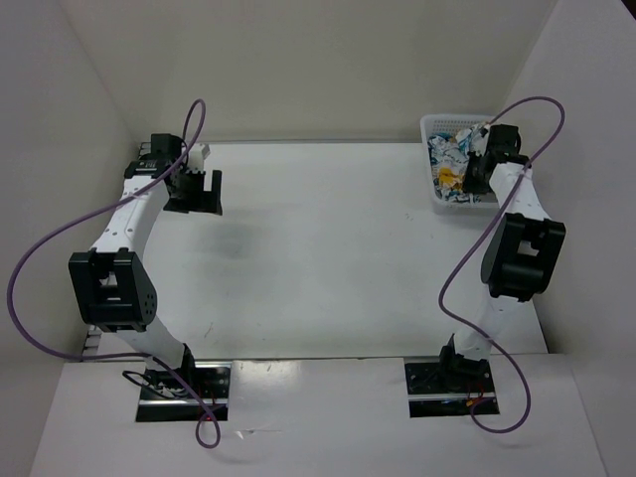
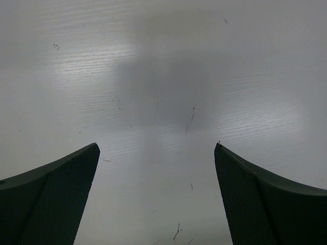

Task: Fold and stack the shorts
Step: Grab the shorts from the pile, then move the shorts to the center of the board

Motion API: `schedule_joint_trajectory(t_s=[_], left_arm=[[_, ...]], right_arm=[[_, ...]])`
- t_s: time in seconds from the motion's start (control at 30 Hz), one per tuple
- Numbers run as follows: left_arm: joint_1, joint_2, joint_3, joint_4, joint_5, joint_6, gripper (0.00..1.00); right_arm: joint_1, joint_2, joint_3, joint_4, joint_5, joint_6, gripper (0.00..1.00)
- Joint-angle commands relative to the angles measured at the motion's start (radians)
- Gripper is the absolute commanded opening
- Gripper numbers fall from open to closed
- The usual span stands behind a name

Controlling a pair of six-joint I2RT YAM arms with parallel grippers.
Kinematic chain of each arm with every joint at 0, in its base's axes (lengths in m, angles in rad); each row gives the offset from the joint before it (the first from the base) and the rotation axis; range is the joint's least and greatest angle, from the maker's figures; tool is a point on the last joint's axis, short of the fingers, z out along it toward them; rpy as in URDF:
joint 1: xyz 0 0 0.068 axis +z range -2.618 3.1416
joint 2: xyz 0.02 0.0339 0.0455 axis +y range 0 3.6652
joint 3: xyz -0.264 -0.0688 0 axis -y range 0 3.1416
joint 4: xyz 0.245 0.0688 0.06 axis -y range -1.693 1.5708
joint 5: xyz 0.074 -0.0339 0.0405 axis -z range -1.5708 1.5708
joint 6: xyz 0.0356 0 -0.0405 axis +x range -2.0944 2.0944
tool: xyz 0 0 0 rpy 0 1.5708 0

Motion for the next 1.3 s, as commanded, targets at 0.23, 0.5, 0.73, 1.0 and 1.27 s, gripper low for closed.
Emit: schedule_joint_trajectory(t_s=[0.23,0.5,0.73,1.0,1.27], left_arm=[[0.002,-0.014,0.11,0.002,0.051,0.003,1.0],[0.002,-0.014,0.274,0.034,0.007,0.003,1.0],[0.011,-0.083,0.302,0.074,-0.084,0.003,1.0],[0.12,-0.178,0.236,0.108,-0.151,0.003,1.0],[0.151,-0.188,0.17,0.117,-0.151,0.003,1.0]], right_arm=[[0.145,-0.274,0.222,0.295,0.019,-0.072,0.0],[0.306,-0.246,0.736,0.309,0.127,0.021,0.0],[0.434,-0.227,0.991,0.217,-0.309,0.191,0.0],[0.473,-0.165,0.855,0.307,-0.743,0.549,0.0],[0.638,-0.09,0.634,0.249,-0.711,0.532,0.07]])
